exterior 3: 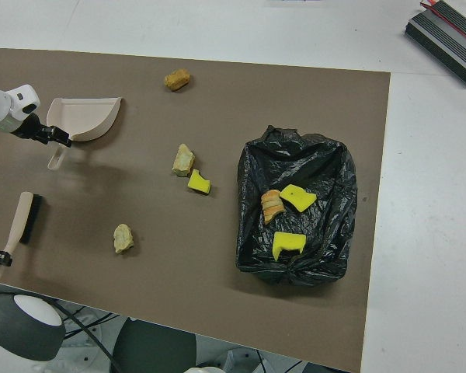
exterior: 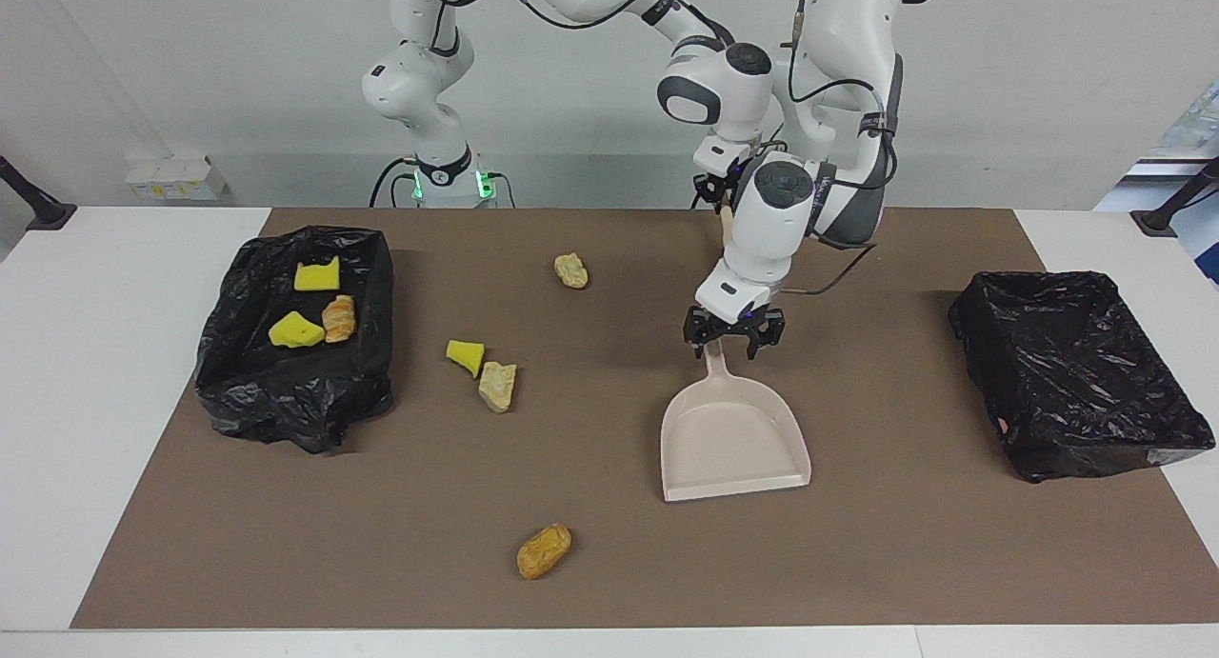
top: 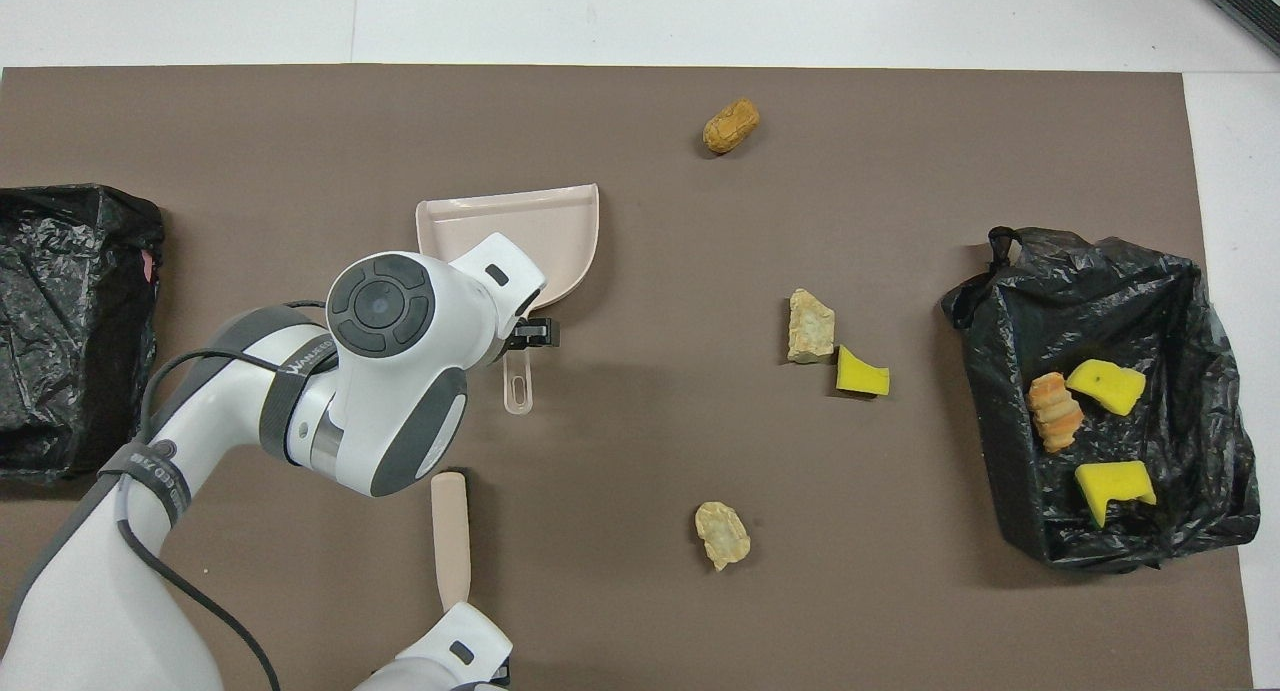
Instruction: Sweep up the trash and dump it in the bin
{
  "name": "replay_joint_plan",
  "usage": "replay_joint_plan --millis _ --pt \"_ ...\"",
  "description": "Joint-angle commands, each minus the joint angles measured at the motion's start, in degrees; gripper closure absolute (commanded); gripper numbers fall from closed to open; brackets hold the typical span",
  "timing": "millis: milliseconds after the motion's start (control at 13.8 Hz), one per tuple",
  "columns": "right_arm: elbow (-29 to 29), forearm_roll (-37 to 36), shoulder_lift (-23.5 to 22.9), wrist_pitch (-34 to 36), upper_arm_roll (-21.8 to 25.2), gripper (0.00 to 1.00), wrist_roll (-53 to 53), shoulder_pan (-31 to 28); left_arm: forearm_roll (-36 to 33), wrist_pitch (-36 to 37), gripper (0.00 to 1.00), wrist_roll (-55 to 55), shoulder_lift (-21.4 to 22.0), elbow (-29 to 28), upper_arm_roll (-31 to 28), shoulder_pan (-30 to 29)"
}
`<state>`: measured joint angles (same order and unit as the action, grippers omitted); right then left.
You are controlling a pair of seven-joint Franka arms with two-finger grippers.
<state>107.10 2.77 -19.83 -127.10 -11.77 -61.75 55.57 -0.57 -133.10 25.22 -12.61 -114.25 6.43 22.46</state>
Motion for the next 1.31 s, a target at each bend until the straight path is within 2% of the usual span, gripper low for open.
replay_joint_plan --millis 0,145,363,581,654,799,872,1017,1235 --pt "0.4 -1.2 1.2 5.3 -0.2 1.00 -1.7 -2.6 0.2 -2.0 0.21 0.9 0.2 -1.7 -0.9 1.3" --pt "2.3 -1.3 3.5 8.2 0.0 1.00 -2.4 -4.0 0.2 -1.9 0.42 1.0 -0.1 -1.7 -0.9 1.4" --pt "7.2 -1.6 9.1 11.9 -0.1 1.00 -2.1 -6.7 0.2 -1.6 0.58 0.9 -1.0 -1.4 -0.9 1.8" --pt "11.8 -1.7 13.4 13.3 0.0 1.00 -2.5 -9.6 -0.1 -0.8 0.94 0.9 -1.2 -0.4 -1.0 1.8" --pt "12.5 -1.7 14.5 14.2 0.0 1.00 -2.4 -11.1 -0.6 -0.5 1.00 0.5 -1.2 -0.4 -1.0 1.8" --pt "12.5 -2.0 16.6 18.4 0.0 1.00 -2.1 -14.2 -1.7 2.8 1.00 -0.2 -0.4 0.3 -1.0 1.7" --pt "12.5 -2.2 17.7 20.0 0.0 1.00 -1.8 -16.2 -4.9 5.0 1.00 -2.6 -0.1 1.2 -1.0 1.4" --pt "12.2 -6.6 18.2 24.9 0.0 1.00 -2.1 -18.2 -9.3 9.5 1.00 -11.1 0.9 2.0 -1.0 1.1" --pt "11.8 -12.7 17.5 28.9 0.0 1.00 -0.8 -22.6 -9.8 12.1 1.00 -18.6 2.3 2.0 -1.2 0.8"
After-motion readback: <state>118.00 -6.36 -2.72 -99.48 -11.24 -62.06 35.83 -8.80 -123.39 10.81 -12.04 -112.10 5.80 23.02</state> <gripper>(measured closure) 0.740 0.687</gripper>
